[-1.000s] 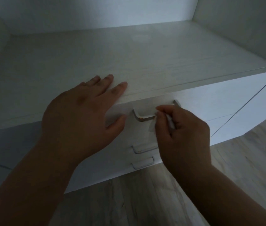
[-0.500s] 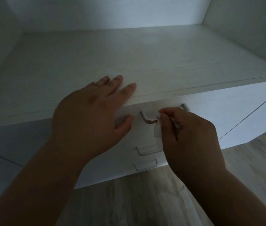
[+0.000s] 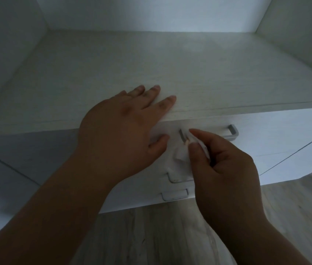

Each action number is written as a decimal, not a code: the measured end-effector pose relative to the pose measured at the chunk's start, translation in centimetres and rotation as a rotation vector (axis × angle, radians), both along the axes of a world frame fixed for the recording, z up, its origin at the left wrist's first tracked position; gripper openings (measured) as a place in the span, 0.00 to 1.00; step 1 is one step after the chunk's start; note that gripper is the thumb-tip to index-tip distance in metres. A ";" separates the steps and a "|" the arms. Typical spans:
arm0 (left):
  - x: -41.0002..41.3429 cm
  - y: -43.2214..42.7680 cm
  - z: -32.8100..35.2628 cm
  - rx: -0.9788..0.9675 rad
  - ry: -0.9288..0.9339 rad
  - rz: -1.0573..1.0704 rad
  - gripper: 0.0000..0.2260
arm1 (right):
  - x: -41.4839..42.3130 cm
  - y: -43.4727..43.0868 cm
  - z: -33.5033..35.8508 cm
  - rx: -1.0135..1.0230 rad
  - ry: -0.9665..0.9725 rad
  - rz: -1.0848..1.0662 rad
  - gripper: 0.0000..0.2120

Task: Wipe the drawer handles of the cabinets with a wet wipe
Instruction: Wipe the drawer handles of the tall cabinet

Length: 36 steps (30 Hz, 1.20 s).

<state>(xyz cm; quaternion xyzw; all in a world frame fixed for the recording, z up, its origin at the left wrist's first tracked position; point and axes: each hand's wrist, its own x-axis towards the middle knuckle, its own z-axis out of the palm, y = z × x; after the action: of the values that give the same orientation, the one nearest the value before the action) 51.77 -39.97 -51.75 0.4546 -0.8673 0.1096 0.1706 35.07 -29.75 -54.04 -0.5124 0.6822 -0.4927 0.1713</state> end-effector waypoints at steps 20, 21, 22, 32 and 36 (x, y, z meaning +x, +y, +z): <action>0.5 -0.2 -0.2 -0.006 -0.005 -0.037 0.34 | -0.4 -1.0 1.7 -0.049 0.430 0.072 0.16; 0.5 -0.2 -0.2 -0.002 -0.006 -0.034 0.34 | -0.6 -1.0 1.9 -0.045 0.425 0.080 0.16; 0.4 -0.1 -0.2 -0.001 -0.005 -0.033 0.34 | -0.8 -0.9 2.0 -0.049 0.413 0.080 0.15; 0.3 0.1 -0.2 -0.019 0.013 -0.041 0.33 | -0.4 -1.4 0.5 -0.148 0.705 0.088 0.12; 0.3 0.0 -0.2 -0.012 0.015 -0.035 0.33 | -1.7 -1.5 1.1 -0.200 0.649 0.095 0.08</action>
<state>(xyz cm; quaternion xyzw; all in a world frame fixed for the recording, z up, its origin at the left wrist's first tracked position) 52.07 -39.97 -51.93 0.4392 -0.8732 0.1084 0.1814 33.36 -31.23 -52.91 -0.6878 0.6249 -0.3599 -0.0830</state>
